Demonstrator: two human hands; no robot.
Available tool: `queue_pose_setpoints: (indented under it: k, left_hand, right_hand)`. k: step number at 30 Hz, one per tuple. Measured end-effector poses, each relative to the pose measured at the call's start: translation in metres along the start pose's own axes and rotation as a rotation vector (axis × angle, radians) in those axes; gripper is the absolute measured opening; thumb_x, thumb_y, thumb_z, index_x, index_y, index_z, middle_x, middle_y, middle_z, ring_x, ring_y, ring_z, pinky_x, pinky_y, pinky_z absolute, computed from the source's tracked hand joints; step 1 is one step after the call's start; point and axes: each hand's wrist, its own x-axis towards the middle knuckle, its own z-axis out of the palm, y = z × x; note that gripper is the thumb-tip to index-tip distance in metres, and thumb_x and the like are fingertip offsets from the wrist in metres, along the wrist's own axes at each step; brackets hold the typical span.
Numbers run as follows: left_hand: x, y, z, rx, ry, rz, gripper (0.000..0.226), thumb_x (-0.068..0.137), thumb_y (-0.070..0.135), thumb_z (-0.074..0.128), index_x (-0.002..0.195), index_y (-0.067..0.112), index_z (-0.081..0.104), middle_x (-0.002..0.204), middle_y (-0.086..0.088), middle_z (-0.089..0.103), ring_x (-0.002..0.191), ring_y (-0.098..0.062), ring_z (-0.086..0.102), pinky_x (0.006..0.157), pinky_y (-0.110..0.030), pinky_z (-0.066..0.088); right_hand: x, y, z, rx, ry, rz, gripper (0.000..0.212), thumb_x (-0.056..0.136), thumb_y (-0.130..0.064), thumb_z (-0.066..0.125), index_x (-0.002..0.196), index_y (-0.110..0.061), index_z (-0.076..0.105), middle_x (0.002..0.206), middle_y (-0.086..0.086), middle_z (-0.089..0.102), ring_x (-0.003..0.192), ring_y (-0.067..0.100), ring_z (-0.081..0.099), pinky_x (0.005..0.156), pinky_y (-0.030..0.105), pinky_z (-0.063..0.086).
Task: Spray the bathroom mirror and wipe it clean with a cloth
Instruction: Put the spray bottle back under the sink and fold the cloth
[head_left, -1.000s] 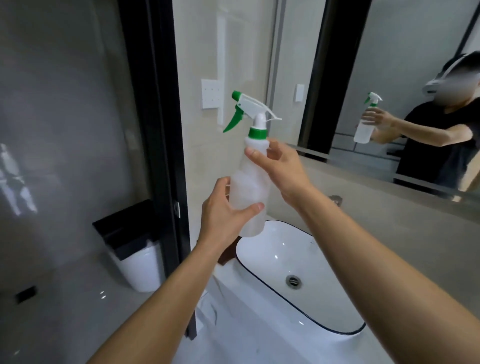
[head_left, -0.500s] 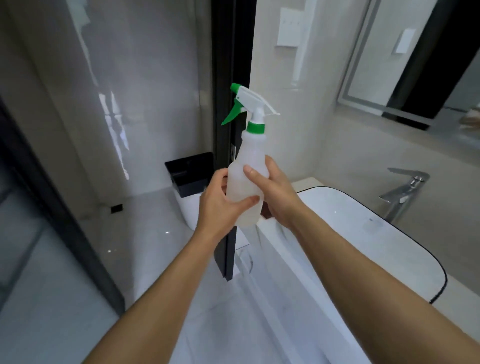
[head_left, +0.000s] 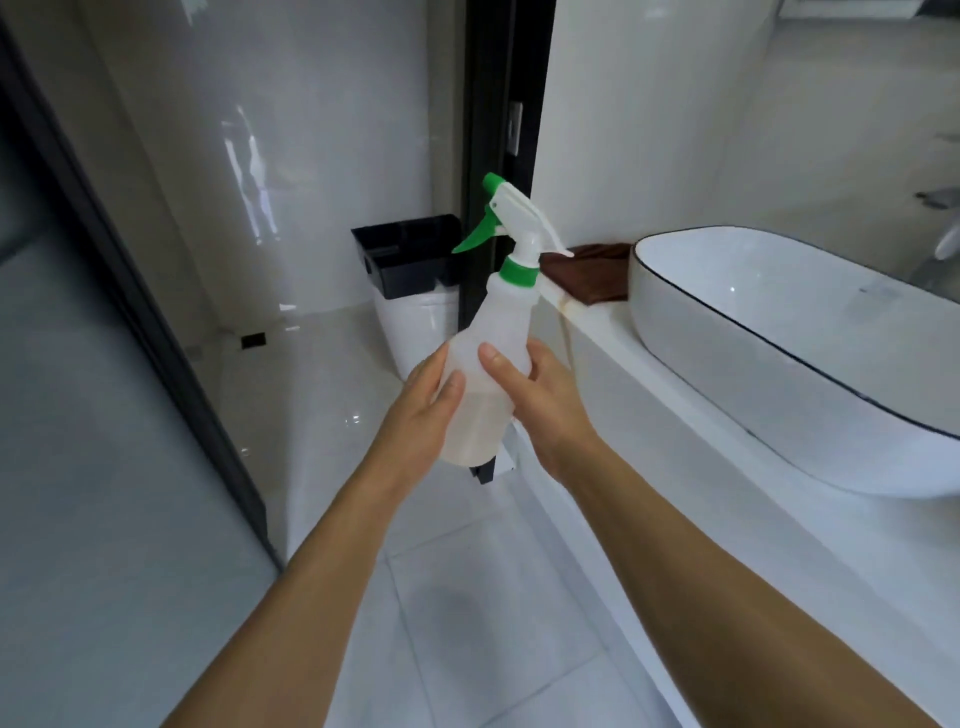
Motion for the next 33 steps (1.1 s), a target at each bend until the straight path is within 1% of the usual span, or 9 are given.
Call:
queue_pose_setpoints:
  k: [3, 7, 9, 12, 15, 17, 21, 27, 33]
  left_hand:
    - [-0.017, -0.060, 0.017, 0.016, -0.003, -0.036, 0.046, 0.107, 0.033, 0.041, 0.153, 0.037, 0.035, 0.147, 0.006, 0.040, 0.134, -0.008, 0.045, 0.113, -0.030, 0.036]
    - [-0.036, -0.123, 0.036, -0.055, -0.038, 0.018, 0.041, 0.107, 0.026, 0.044, 0.149, 0.028, 0.044, 0.138, 0.008, 0.059, 0.124, -0.007, 0.058, 0.101, -0.024, 0.048]
    - [-0.041, -0.148, 0.041, -0.117, -0.021, -0.005, 0.035, 0.107, 0.029, 0.043, 0.141, 0.025, 0.050, 0.129, 0.006, 0.065, 0.119, -0.009, 0.062, 0.095, -0.023, 0.052]
    - [-0.042, -0.177, 0.049, -0.158, -0.064, -0.080, 0.033, 0.106, 0.046, 0.039, 0.128, 0.031, 0.058, 0.125, 0.011, 0.068, 0.117, -0.008, 0.064, 0.099, -0.033, 0.051]
    - [-0.043, -0.204, 0.061, -0.200, -0.155, -0.077, 0.038, 0.107, 0.049, 0.026, 0.119, 0.040, 0.061, 0.118, 0.023, 0.070, 0.112, 0.004, 0.064, 0.090, -0.021, 0.048]
    - [-0.041, -0.221, 0.070, -0.223, -0.195, -0.067, 0.042, 0.107, 0.051, 0.020, 0.116, 0.043, 0.060, 0.113, 0.028, 0.070, 0.111, 0.009, 0.063, 0.093, -0.019, 0.045]
    - [-0.038, -0.256, 0.084, -0.227, -0.266, -0.078, 0.054, 0.103, 0.061, 0.019, 0.139, 0.037, 0.051, 0.136, 0.021, 0.061, 0.131, 0.001, 0.051, 0.116, -0.031, 0.035]
    - [-0.036, -0.284, 0.116, -0.258, -0.347, -0.097, 0.050, 0.104, 0.059, 0.016, 0.134, 0.040, 0.051, 0.123, 0.026, 0.062, 0.113, 0.011, 0.055, 0.106, -0.029, 0.038]
    - [-0.034, -0.305, 0.148, -0.299, -0.443, -0.161, 0.065, 0.100, 0.065, 0.018, 0.153, 0.031, 0.033, 0.152, 0.007, 0.047, 0.139, -0.009, 0.044, 0.121, -0.048, 0.027]
  right_hand:
    - [-0.020, 0.062, -0.002, -0.057, 0.047, 0.036, 0.074, 0.063, -0.075, 0.070, 0.120, -0.030, 0.060, 0.113, -0.005, 0.072, 0.105, 0.020, 0.070, 0.092, 0.051, 0.057]
    - [-0.031, 0.126, -0.008, -0.031, 0.054, 0.037, 0.071, 0.065, -0.068, 0.073, 0.120, -0.024, 0.061, 0.111, 0.003, 0.072, 0.097, 0.028, 0.073, 0.079, 0.068, 0.055]
    - [-0.033, 0.153, -0.012, -0.021, 0.065, 0.003, 0.075, 0.065, -0.066, 0.074, 0.123, -0.021, 0.060, 0.113, 0.002, 0.072, 0.101, 0.024, 0.072, 0.088, 0.060, 0.057]
    - [-0.031, 0.190, -0.020, -0.030, 0.072, -0.024, 0.075, 0.065, -0.065, 0.074, 0.125, -0.020, 0.061, 0.117, 0.000, 0.072, 0.106, 0.020, 0.070, 0.096, 0.049, 0.056]
    - [-0.028, 0.224, -0.029, -0.020, 0.085, -0.036, 0.069, 0.070, -0.062, 0.074, 0.125, -0.021, 0.061, 0.116, 0.000, 0.072, 0.105, 0.020, 0.071, 0.095, 0.050, 0.056]
    - [-0.026, 0.242, -0.035, -0.011, 0.096, -0.045, 0.064, 0.074, -0.058, 0.073, 0.125, -0.021, 0.061, 0.116, 0.000, 0.072, 0.105, 0.020, 0.071, 0.095, 0.049, 0.056]
    - [-0.023, 0.274, -0.048, -0.001, 0.127, -0.042, 0.053, 0.086, -0.050, 0.070, 0.127, -0.018, 0.058, 0.118, 0.002, 0.070, 0.106, 0.022, 0.069, 0.097, 0.049, 0.055]
    - [-0.026, 0.308, -0.069, -0.053, 0.197, -0.022, 0.052, 0.082, -0.056, 0.069, 0.121, -0.023, 0.060, 0.114, 0.003, 0.070, 0.104, 0.024, 0.069, 0.094, 0.050, 0.056]
    - [-0.035, 0.331, -0.107, -0.045, 0.258, 0.071, 0.041, 0.093, -0.051, 0.063, 0.126, -0.027, 0.058, 0.119, 0.001, 0.069, 0.107, 0.021, 0.067, 0.094, 0.044, 0.055]
